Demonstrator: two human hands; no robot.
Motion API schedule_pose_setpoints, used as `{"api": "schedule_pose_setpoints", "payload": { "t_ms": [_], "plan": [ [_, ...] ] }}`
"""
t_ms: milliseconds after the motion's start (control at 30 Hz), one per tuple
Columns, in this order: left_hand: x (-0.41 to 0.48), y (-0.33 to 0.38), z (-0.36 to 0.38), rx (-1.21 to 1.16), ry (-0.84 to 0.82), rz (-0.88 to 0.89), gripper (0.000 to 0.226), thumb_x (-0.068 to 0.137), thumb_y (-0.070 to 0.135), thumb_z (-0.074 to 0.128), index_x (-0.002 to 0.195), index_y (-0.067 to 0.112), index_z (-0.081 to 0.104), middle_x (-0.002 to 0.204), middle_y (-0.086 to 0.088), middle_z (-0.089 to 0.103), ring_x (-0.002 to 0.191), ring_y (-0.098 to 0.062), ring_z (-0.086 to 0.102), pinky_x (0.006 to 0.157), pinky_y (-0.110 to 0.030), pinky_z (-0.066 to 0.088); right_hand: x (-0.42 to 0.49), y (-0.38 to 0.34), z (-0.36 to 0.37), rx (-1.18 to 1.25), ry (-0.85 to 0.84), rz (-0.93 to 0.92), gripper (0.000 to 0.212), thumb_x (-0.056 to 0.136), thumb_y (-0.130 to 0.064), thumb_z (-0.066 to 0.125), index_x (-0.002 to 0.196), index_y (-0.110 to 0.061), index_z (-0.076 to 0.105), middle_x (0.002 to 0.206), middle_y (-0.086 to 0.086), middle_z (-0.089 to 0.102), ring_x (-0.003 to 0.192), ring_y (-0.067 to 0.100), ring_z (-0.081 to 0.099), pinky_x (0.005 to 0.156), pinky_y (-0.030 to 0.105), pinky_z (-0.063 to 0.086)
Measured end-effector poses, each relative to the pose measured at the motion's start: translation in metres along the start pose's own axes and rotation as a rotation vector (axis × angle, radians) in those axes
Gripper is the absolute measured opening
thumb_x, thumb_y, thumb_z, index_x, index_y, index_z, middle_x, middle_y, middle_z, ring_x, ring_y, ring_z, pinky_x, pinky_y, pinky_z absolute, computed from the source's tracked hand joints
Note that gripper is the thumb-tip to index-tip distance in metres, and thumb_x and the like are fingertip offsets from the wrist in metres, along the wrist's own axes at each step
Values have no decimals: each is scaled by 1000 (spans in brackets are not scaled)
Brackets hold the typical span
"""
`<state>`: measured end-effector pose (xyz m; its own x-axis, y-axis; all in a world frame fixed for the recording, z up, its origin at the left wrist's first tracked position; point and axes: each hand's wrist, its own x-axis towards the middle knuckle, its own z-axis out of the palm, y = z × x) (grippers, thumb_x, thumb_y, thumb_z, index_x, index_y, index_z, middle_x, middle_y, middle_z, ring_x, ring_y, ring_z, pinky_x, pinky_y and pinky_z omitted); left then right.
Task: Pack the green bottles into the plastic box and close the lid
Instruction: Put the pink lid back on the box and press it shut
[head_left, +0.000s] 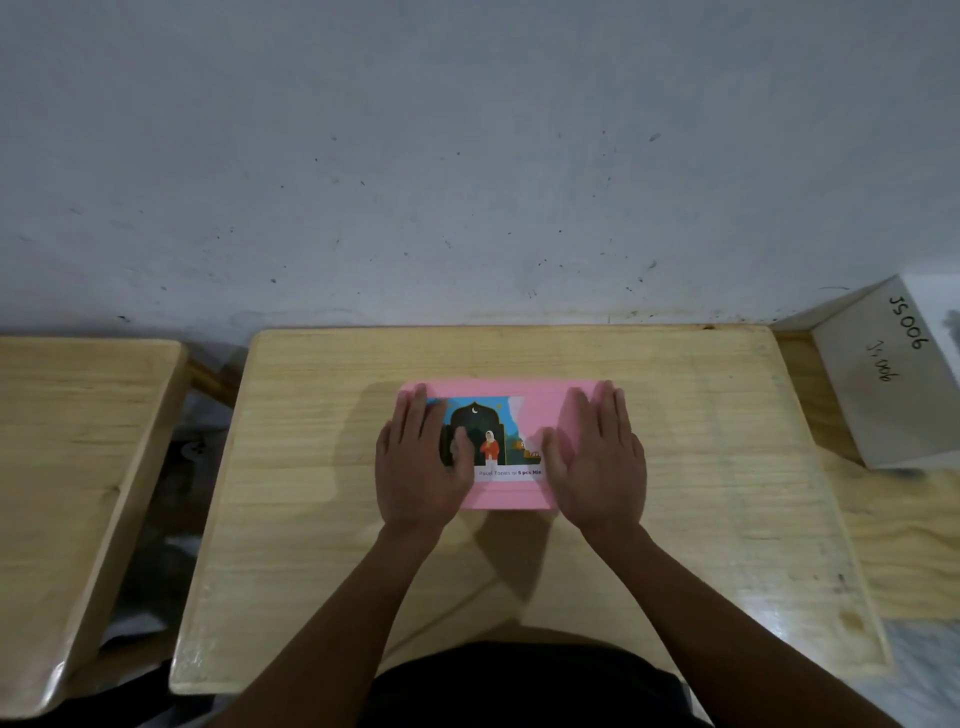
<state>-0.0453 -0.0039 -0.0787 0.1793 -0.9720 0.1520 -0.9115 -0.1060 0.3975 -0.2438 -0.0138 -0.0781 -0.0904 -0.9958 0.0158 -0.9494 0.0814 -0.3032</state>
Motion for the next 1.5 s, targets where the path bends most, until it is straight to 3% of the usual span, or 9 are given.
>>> {"api": "schedule_pose_setpoints", "payload": {
  "t_ms": [200, 267, 367, 467, 533, 600, 1000, 1133, 1500],
  "plan": [
    [1, -2, -9, -312, 99, -87, 46, 89, 32, 46, 128, 9, 55, 141, -6, 50, 130, -19, 48, 95, -30, 48, -1, 0, -10, 169, 73, -22, 51, 96, -45, 42, 138, -16, 41, 154, 10, 34, 142, 23, 30, 102, 42, 43],
    [3, -3, -16, -432, 80, -185, 45, 93, 31, 44, 134, 11, 47, 145, -5, 44, 129, -18, 46, 93, -25, 45, 0, 3, -16, 363, 106, 102, 47, 99, -42, 41, 138, -16, 40, 149, 5, 38, 131, 21, 43, 90, 40, 48],
    [1, -18, -20, -573, 25, -458, 43, 96, 33, 46, 135, 14, 45, 132, -7, 55, 111, -21, 58, 87, -33, 51, 4, 13, -22, 748, 2, 427, 49, 96, -39, 48, 142, -22, 39, 141, 4, 49, 118, 24, 55, 91, 43, 49],
    [-9, -33, -14, -532, -22, -536, 33, 94, 42, 45, 93, 16, 66, 86, -6, 70, 83, -27, 64, 69, -35, 50, 5, 26, -29, 1022, -132, 569, 38, 93, -25, 53, 131, -23, 55, 127, 2, 61, 102, 19, 59, 85, 38, 50],
    [-10, -32, -14, -544, -55, -555, 44, 94, 43, 44, 64, 13, 56, 62, -3, 58, 64, -26, 54, 55, -32, 39, 4, 28, -32, 1068, -175, 564, 33, 92, -21, 54, 123, -23, 62, 116, -1, 64, 98, 18, 60, 82, 38, 51],
    [-5, -28, -17, -533, -63, -568, 48, 95, 38, 46, 57, 9, 48, 54, -3, 50, 57, -23, 46, 50, -30, 33, 5, 26, -35, 1077, -171, 548, 28, 91, -20, 54, 116, -24, 66, 110, -3, 65, 97, 20, 60, 80, 37, 51],
    [94, 15, -21, -529, -137, -530, 47, 95, 34, 46, 53, 12, 43, 56, -3, 47, 56, -22, 45, 48, -27, 30, 104, 37, -45, 1140, -150, 567, 24, 85, -19, 55, 81, -35, 73, 98, -1, 67, 89, 22, 59, 75, 35, 49],
    [113, 18, -9, -568, -238, -604, 41, 92, 38, 46, 71, 5, 60, 72, -8, 61, 67, -29, 64, 53, -41, 58, 125, 41, -41, 1139, -165, 603, 28, 86, -15, 56, 74, -35, 71, 91, -5, 66, 87, 20, 57, 75, 34, 48],
    [112, 19, -5, -647, -272, -649, 41, 93, 38, 52, 80, 1, 64, 82, -14, 64, 65, -31, 68, 44, -42, 58, 127, 53, -23, 1008, -98, 413, 26, 95, -28, 50, 115, -20, 65, 101, -5, 67, 91, 15, 61, 70, 31, 51]
  ]
}}
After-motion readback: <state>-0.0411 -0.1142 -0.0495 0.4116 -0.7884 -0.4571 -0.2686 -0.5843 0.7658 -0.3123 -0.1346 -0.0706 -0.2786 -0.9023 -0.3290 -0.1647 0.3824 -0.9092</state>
